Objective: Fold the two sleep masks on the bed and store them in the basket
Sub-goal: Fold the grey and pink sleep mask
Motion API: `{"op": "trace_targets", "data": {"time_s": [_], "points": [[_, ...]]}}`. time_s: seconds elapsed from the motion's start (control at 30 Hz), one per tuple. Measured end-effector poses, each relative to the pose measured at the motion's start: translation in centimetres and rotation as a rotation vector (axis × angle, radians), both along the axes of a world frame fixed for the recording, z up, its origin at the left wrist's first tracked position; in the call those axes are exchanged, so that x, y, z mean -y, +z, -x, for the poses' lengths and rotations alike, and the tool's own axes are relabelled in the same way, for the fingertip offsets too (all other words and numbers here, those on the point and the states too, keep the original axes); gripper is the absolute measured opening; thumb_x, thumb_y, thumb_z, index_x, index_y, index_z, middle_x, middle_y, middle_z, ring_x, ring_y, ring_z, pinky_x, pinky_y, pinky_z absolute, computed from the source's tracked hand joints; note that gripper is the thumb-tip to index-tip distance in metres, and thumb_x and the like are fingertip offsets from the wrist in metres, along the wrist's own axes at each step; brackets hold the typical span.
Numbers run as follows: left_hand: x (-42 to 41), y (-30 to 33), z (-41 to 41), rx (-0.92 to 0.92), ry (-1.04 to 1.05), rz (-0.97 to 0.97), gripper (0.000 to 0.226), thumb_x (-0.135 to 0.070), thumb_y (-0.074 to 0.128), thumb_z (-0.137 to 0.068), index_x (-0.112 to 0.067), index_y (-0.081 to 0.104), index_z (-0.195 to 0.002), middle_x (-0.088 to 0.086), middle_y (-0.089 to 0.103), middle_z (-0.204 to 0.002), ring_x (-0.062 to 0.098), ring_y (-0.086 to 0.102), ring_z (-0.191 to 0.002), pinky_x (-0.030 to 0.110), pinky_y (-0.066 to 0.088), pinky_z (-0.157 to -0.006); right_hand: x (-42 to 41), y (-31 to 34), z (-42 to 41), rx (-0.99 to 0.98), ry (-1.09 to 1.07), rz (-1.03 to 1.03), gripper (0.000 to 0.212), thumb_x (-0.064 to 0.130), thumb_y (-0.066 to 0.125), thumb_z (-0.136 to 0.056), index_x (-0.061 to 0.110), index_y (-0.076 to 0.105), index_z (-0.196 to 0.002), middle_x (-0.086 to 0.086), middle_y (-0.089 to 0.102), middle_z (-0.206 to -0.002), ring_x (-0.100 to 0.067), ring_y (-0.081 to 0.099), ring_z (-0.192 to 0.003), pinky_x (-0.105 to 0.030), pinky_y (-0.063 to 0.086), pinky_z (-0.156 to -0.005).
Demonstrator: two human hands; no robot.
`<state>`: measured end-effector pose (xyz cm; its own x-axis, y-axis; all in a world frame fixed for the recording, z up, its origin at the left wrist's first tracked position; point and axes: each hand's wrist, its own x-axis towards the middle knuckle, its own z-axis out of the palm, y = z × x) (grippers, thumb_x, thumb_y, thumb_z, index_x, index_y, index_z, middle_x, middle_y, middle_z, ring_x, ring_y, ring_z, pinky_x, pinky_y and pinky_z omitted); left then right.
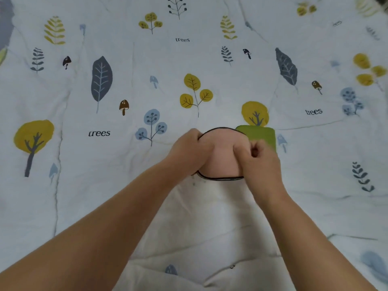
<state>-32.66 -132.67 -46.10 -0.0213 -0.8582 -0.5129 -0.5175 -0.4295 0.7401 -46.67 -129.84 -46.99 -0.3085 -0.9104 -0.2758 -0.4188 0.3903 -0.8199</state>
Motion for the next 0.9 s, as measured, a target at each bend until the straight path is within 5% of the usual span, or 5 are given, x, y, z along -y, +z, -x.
{"op": "trace_targets", "data": {"time_s": [0.37,0.5,0.57,0.67,0.9], "points": [[5.1,-2.1,8.7,-0.099,-0.007,-0.050,0.030,-0.021,0.048,-0.085,-0.004,0.053,-0.110,0.001,0.048,-0.077,0.026,0.047,-0.080,0.025,0.033,-0.050,4.9,-2.0,8.0,-0.130,-0.094,-0.001,0.018,0.026,0.058,-0.084,0.010,0.051,-0.081,0.008,0.046,-0.066,-0.020,0.046,-0.073,-0.030,0.034,-0.067],[5.4,-4.1,8.9,0.018,-0.015,-0.040,0.036,-0.025,0.051,-0.084,-0.007,0.051,-0.115,0.015,0.054,-0.118,0.031,0.055,-0.097,0.034,0.047,-0.075,5.3,-3.9,8.4,-0.137,-0.084,-0.079,0.022,0.032,0.059,-0.084,0.011,0.052,-0.088,0.008,0.051,-0.072,-0.021,0.052,-0.080,-0.030,0.037,-0.069],[5.3,-4.8,9.0,0.103,-0.012,-0.055,0.043,-0.030,0.052,-0.084,-0.010,0.046,-0.122,0.016,0.044,-0.129,0.034,0.048,-0.115,0.040,0.045,-0.095,5.3,-4.5,8.5,-0.139,-0.079,-0.123,0.035,0.037,0.059,-0.083,0.010,0.052,-0.104,-0.001,0.058,-0.093,-0.024,0.055,-0.094,-0.034,0.043,-0.078],[5.3,-5.2,9.2,0.204,-0.107,-0.093,0.049,-0.034,0.045,-0.089,-0.008,0.040,-0.129,0.019,0.038,-0.134,0.037,0.040,-0.124,0.042,0.036,-0.102,5.5,-4.8,8.6,-0.094,-0.059,-0.176,0.058,0.042,0.057,-0.083,0.009,0.044,-0.128,-0.008,0.054,-0.125,-0.026,0.053,-0.113,-0.039,0.043,-0.095],[5.3,-4.1,8.5,0.051,-0.146,-0.130,0.043,-0.026,0.046,-0.089,-0.007,0.041,-0.127,0.015,0.049,-0.130,0.032,0.049,-0.116,0.039,0.044,-0.096,5.6,-4.2,7.5,0.036,-0.013,-0.202,0.047,0.039,0.060,-0.083,0.009,0.046,-0.117,-0.006,0.055,-0.109,-0.023,0.054,-0.098,-0.034,0.045,-0.084]]}}
